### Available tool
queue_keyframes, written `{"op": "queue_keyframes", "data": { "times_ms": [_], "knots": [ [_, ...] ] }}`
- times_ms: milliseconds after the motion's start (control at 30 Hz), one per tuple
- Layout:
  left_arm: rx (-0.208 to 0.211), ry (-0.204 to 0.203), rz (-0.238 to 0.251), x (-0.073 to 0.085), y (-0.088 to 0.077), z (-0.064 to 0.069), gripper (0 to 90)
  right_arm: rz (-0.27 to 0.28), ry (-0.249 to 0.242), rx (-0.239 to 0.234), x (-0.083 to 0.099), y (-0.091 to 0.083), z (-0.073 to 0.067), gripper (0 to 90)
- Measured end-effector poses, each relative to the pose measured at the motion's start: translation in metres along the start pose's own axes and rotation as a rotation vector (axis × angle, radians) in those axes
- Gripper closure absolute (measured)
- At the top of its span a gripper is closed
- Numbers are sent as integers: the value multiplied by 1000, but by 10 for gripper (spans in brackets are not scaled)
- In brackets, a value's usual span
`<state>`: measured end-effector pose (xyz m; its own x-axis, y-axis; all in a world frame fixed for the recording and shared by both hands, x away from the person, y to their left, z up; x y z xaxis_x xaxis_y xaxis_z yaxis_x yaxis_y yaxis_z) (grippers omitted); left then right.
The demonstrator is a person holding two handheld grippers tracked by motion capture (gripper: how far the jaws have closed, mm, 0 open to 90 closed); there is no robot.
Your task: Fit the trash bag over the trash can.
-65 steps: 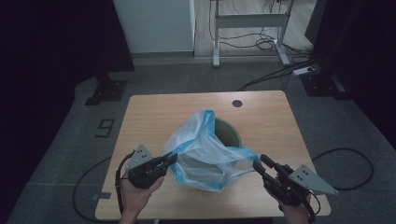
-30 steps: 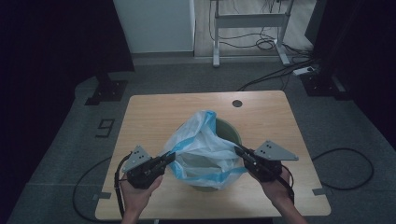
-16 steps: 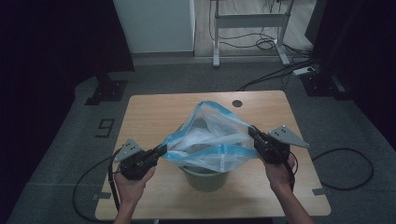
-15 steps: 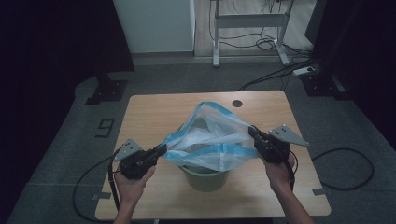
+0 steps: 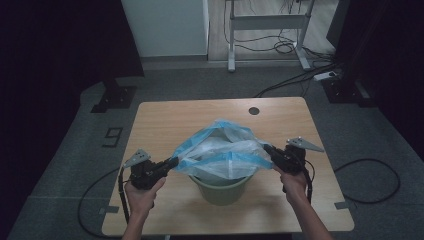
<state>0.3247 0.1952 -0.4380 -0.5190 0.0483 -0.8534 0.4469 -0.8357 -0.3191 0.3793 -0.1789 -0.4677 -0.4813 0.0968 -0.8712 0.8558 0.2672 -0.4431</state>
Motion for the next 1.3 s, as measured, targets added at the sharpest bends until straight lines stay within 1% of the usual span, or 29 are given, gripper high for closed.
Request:
{"op": "queue_keyframes", "data": {
  "times_ms": [100, 233, 267, 300, 333, 367, 400, 467, 567, 633, 733, 800, 867, 900, 967, 1100, 1200, 1300],
  "knots": [
    [7, -7, 1, 3, 0, -1, 860, -27, 20, -18, 8, 5, 1, 863],
    [11, -6, 2, 4, -1, 0, 860, -32, 35, -35, 13, 5, 3, 860],
    [11, -6, 2, 4, -1, 0, 860, -20, 33, -29, 12, 4, 4, 835],
    [12, -5, 4, 3, -2, 0, 860, 1, 26, -3, 10, 0, 6, 777],
    [13, -3, 4, 3, -3, 1, 859, 36, 19, 25, 6, -4, 8, 719],
    [14, -1, 5, 3, -3, 1, 860, 66, 13, 43, 2, -9, 10, 654],
    [13, -1, 6, 2, -3, 1, 859, 91, 16, 53, -3, -15, 11, 615],
    [12, 0, 6, 2, -2, 2, 858, 128, 8, 54, -11, -26, 12, 558],
    [13, 3, 8, 1, -1, 3, 858, 175, -30, 47, -18, -42, 9, 525],
    [12, 7, 10, 1, 0, 5, 857, 196, -65, 26, -21, -52, 3, 501],
    [9, 15, 13, 0, -1, 7, 858, 218, -88, -2, -24, -62, -4, 468],
    [7, 21, 15, -2, -2, 8, 858, 229, -104, -40, -26, -68, -11, 458],
    [5, 24, 21, -3, -2, 9, 858, 227, -129, -82, -26, -71, -21, 438],
    [4, 26, 23, -3, -2, 10, 858, 223, -144, -98, -26, -73, -26, 429],
    [5, 32, 30, -4, -2, 11, 858, 222, -174, -115, -25, -74, -37, 406],
    [4, 45, 45, -5, -3, 14, 858, 215, -210, -162, -24, -76, -57, 368],
    [7, 54, 59, -7, -4, 17, 858, 205, -231, -199, -22, -76, -69, 336],
    [1, 80, 70, -8, -5, 20, 858, 184, -257, -220, -20, -73, -79, 300]
  ]
}}
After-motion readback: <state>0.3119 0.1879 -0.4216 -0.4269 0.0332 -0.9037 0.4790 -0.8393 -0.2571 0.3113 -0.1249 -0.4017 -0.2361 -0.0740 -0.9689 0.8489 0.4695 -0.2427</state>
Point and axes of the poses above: each handheld gripper's, and its own axes: y roughly forward along the jaws, x roughly out of its underside, z roughly to its right, the point moved 5 cm from there along y, roughly forward along the jaws, and after that the axes turned 15 degrees about x, right-handed, at the moved point
